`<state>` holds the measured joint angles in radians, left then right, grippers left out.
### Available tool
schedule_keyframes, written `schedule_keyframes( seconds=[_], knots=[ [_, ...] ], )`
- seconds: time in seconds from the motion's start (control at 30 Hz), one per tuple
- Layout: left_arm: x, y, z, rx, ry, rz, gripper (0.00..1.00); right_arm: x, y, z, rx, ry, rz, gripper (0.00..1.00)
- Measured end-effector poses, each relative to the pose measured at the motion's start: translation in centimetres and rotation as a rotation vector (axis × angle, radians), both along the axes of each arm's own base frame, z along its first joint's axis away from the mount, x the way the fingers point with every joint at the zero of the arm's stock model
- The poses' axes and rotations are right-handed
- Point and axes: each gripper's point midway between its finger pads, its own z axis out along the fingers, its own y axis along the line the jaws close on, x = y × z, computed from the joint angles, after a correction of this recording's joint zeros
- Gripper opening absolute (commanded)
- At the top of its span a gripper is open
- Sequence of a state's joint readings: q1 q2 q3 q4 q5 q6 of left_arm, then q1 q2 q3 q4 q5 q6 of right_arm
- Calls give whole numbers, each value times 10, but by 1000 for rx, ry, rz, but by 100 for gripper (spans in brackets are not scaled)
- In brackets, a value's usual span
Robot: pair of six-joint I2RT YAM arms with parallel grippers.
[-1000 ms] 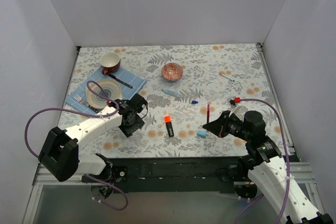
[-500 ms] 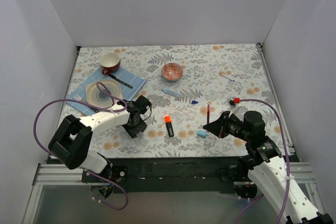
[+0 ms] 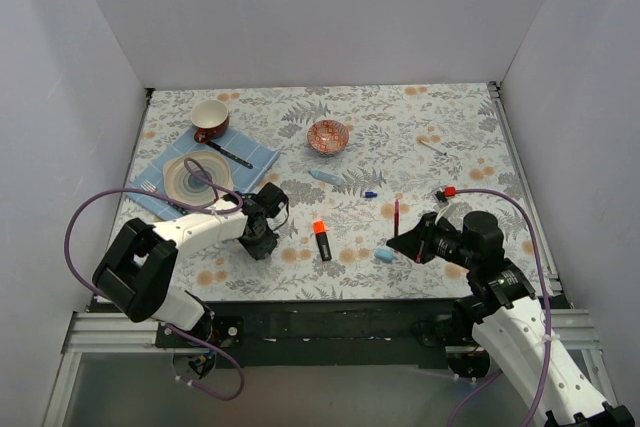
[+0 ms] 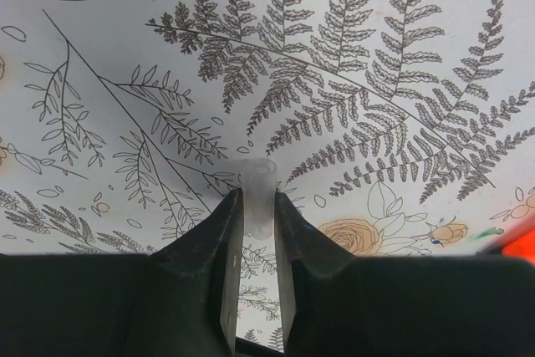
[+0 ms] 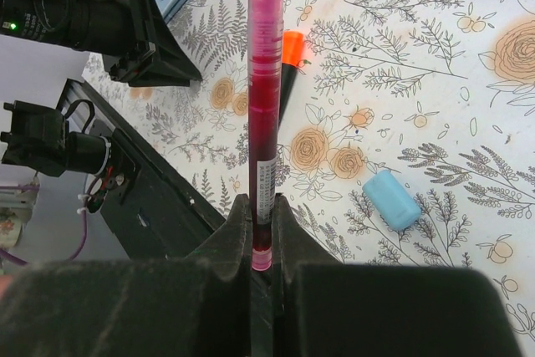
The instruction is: Insert the pens into the pen caps
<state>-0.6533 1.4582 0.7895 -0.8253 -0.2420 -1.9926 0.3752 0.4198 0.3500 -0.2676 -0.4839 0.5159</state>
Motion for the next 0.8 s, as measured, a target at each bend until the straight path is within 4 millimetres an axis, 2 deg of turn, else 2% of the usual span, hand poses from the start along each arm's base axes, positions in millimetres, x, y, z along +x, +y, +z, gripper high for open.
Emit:
schedule_keyframes(
  seconds=[0.03, 0.07, 0.1, 0.3, 0.43, 0.53, 0.7, 0.8],
  knots=[
    [1, -1, 0, -3, -4, 0, 12, 0, 0, 0, -1, 1, 1, 1],
    [3, -2, 0, -10, -11, 0, 3, 0, 0, 0, -1, 1, 0, 1],
    [4, -3, 1, -15, -16, 0, 0, 0, 0, 0, -1, 1, 0, 1],
    [16, -14, 3, -65, -79, -7, 0, 0, 0, -1, -1, 2, 0, 1],
    [25, -27, 11, -113, -145, -74, 0, 0, 1, -3, -1, 12, 6, 1],
    [33, -42, 32, -186, -241, -155, 0, -2, 5, -6, 10, 25, 33, 1],
    [47, -67, 77, -322, -407, -269, 0, -6, 14, -23, 37, 99, 85, 1],
    [49, -80, 94, -403, -481, -335, 0, -11, 21, -29, 64, 140, 106, 1]
  ],
)
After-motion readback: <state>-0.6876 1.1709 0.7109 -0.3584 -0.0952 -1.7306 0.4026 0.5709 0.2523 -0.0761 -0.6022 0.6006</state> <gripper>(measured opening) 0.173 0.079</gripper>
